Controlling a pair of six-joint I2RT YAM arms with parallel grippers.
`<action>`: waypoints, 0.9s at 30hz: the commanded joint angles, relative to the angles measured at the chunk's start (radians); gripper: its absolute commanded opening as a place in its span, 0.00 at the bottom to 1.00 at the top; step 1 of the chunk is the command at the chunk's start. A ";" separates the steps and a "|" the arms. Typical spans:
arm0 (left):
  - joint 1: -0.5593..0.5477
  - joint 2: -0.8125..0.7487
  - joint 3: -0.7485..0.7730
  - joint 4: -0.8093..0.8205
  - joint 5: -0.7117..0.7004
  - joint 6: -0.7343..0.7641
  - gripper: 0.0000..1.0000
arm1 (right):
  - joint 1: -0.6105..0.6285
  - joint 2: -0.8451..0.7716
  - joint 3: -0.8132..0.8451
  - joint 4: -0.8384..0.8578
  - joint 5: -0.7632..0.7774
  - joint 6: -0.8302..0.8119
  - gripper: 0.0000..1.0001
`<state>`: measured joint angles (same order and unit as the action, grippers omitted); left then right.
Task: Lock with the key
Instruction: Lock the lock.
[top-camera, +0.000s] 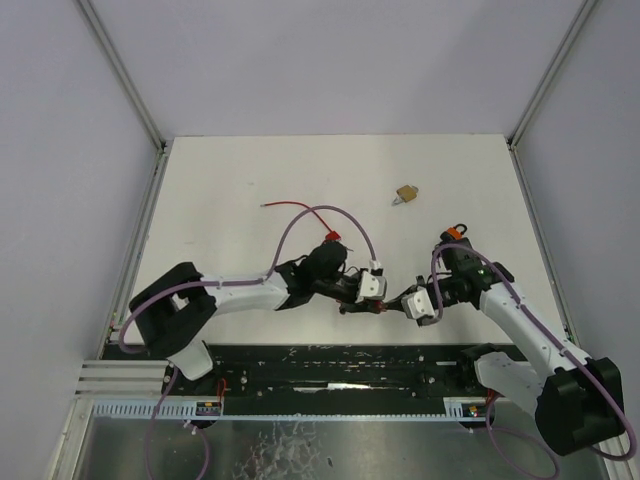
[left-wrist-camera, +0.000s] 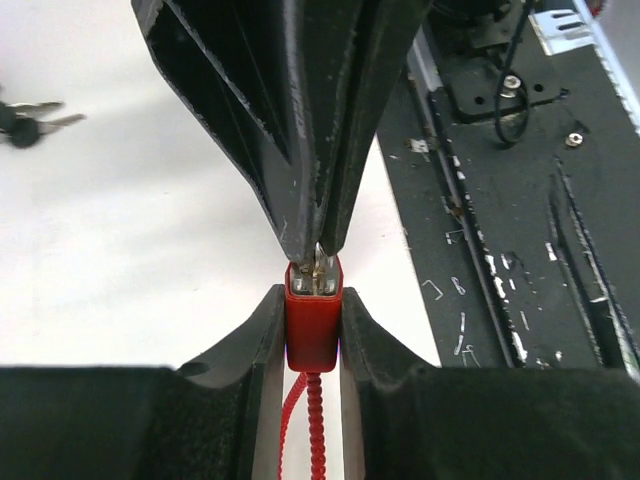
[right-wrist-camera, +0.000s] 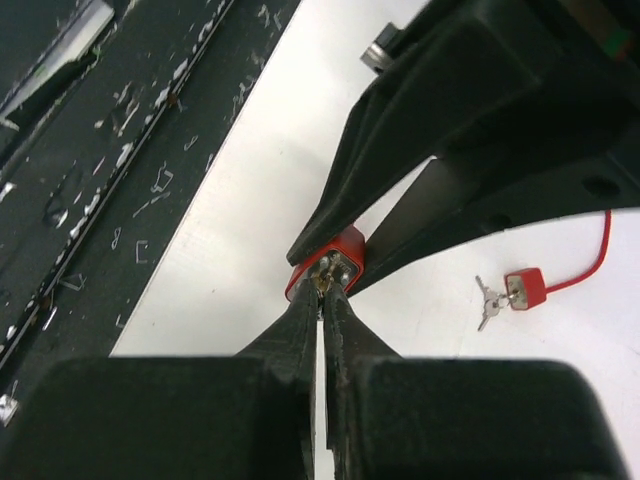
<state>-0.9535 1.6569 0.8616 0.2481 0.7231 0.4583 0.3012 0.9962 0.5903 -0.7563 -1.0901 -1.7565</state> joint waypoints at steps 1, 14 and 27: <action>0.004 -0.091 -0.143 0.180 -0.243 0.015 0.00 | 0.005 0.009 0.061 0.006 -0.096 0.135 0.00; -0.020 0.023 -0.014 -0.059 -0.111 0.066 0.02 | 0.009 -0.043 0.022 -0.031 -0.022 0.036 0.00; -0.004 -0.077 -0.179 0.339 -0.196 -0.116 0.37 | 0.005 0.032 0.046 -0.020 -0.039 0.182 0.00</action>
<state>-0.9863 1.6314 0.7567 0.4294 0.6003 0.4374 0.3058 1.0023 0.5930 -0.7227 -1.0657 -1.6470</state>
